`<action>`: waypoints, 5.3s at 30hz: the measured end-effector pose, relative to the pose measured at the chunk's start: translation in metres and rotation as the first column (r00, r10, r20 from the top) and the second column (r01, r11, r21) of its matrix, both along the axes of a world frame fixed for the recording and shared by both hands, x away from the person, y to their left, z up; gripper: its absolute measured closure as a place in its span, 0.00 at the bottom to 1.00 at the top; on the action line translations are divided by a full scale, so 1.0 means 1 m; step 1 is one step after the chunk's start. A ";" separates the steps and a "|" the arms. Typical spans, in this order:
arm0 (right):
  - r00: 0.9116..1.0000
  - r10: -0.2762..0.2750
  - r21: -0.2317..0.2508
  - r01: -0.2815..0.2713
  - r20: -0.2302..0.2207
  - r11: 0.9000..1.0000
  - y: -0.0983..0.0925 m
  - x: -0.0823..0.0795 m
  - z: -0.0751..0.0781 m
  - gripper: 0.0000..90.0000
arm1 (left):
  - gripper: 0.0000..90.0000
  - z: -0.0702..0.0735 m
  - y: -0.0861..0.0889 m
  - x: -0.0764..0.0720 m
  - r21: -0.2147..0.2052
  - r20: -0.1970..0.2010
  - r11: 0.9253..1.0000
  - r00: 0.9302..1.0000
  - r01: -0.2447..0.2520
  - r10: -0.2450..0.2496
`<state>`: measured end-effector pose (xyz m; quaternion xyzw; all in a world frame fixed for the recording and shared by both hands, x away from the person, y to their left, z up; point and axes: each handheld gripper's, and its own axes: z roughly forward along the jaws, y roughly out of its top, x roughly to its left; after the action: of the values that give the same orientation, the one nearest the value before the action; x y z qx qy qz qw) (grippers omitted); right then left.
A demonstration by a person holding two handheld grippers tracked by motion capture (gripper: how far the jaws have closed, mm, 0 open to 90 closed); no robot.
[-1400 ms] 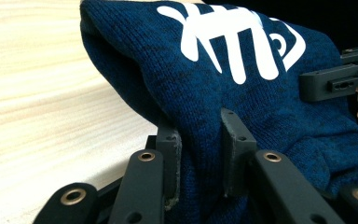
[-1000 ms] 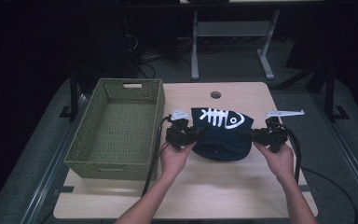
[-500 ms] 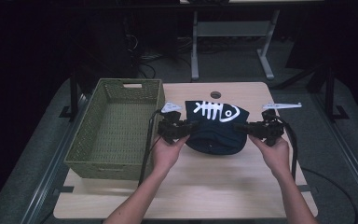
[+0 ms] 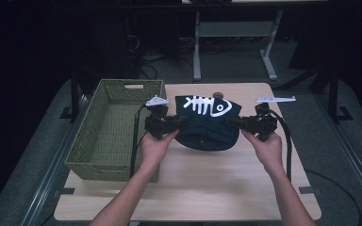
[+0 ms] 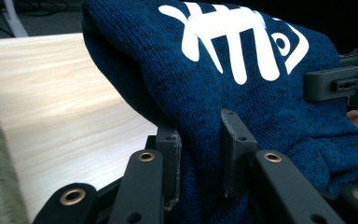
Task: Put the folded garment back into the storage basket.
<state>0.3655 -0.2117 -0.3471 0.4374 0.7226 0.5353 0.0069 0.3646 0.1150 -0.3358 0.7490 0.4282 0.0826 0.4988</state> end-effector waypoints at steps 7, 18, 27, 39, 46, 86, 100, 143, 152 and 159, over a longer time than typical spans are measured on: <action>1.000 0.014 0.003 -0.014 0.007 1.000 0.016 0.005 0.007 0.81 | 0.80 0.003 0.017 0.002 -0.017 -0.008 1.000 1.000 -0.015 0.015; 1.000 0.030 -0.010 -0.030 0.002 0.999 0.038 0.011 0.015 0.81 | 0.80 0.009 0.040 0.004 -0.016 -0.014 1.000 1.000 -0.017 0.017; 0.999 0.046 -0.004 -0.046 0.006 0.999 0.057 0.015 0.021 0.81 | 0.80 0.020 0.059 0.004 -0.001 -0.003 1.000 1.000 -0.024 0.024; 0.998 0.066 -0.003 -0.066 0.003 0.998 0.084 0.023 0.026 0.81 | 0.80 0.022 0.085 0.006 -0.005 -0.016 0.999 0.999 -0.045 0.045; 0.997 0.077 -0.007 -0.077 -0.001 0.997 0.099 0.026 0.028 0.81 | 0.80 0.024 0.098 0.007 0.002 -0.021 0.999 0.998 -0.052 0.052; 0.990 0.140 0.008 -0.140 -0.010 0.990 0.181 0.036 0.035 0.81 | 0.79 0.031 0.179 0.005 0.020 -0.049 0.996 0.995 -0.090 0.091; 0.987 0.161 0.014 -0.161 -0.017 0.987 0.200 0.040 0.033 0.80 | 0.79 0.032 0.201 0.002 0.026 -0.053 0.996 0.995 -0.088 0.089; 0.978 0.192 -0.002 -0.193 -0.083 0.981 0.257 0.052 0.001 0.79 | 0.77 0.001 0.248 0.003 0.077 -0.121 0.987 0.982 -0.138 0.147; 0.978 0.186 -0.025 -0.190 -0.098 0.982 0.265 0.054 -0.011 0.79 | 0.77 -0.005 0.250 0.004 0.111 -0.136 0.983 0.977 -0.147 0.162; 0.977 0.182 -0.043 -0.187 -0.111 0.981 0.268 0.054 -0.017 0.78 | 0.77 -0.011 0.249 0.005 0.143 -0.149 0.979 0.975 -0.147 0.168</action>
<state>0.4195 0.0563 -0.3642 0.3959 0.7733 0.4902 -0.0697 0.3699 0.3639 -0.3465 0.7480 0.5186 0.0892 0.4045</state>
